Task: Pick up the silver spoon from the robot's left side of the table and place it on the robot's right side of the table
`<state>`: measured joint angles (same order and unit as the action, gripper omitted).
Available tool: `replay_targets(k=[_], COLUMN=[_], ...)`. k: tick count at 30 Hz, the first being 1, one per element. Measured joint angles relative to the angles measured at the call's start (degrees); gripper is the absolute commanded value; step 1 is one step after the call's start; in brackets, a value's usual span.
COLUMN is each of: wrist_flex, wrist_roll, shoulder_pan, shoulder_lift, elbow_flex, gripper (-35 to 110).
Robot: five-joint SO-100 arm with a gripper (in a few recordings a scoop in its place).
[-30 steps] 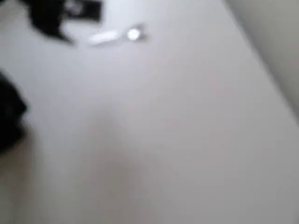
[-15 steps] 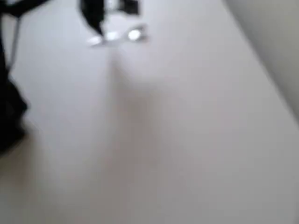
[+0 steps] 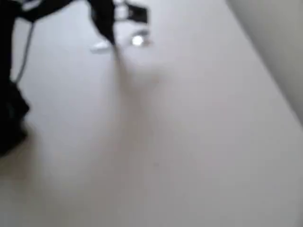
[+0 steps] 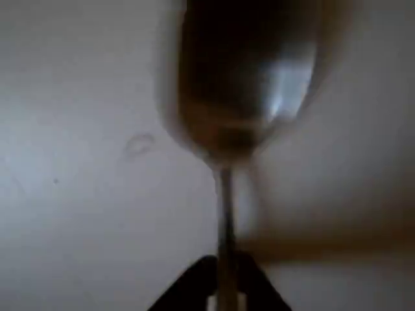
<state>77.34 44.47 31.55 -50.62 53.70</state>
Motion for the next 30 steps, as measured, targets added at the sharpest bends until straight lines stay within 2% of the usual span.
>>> replay_targets(k=[7, 16, 18, 25, 27, 30], wrist_flex=[6.94, 25.40, 25.84, 23.82, 22.94, 20.04], wrist_roll=[1.58, 12.92, 16.70, 38.76, 40.69, 37.09], shoulder_pan=[-0.97, -10.28, -14.15, -41.75, -45.18, -45.79], shoulder_lift=[-7.03, -28.65, -32.61, -37.44, -37.44, -37.44], elbow_flex=[0.18, 1.41, 4.39, 21.62, 23.55, 24.70], gripper=[-2, -2, -2, -2, -1, 17])
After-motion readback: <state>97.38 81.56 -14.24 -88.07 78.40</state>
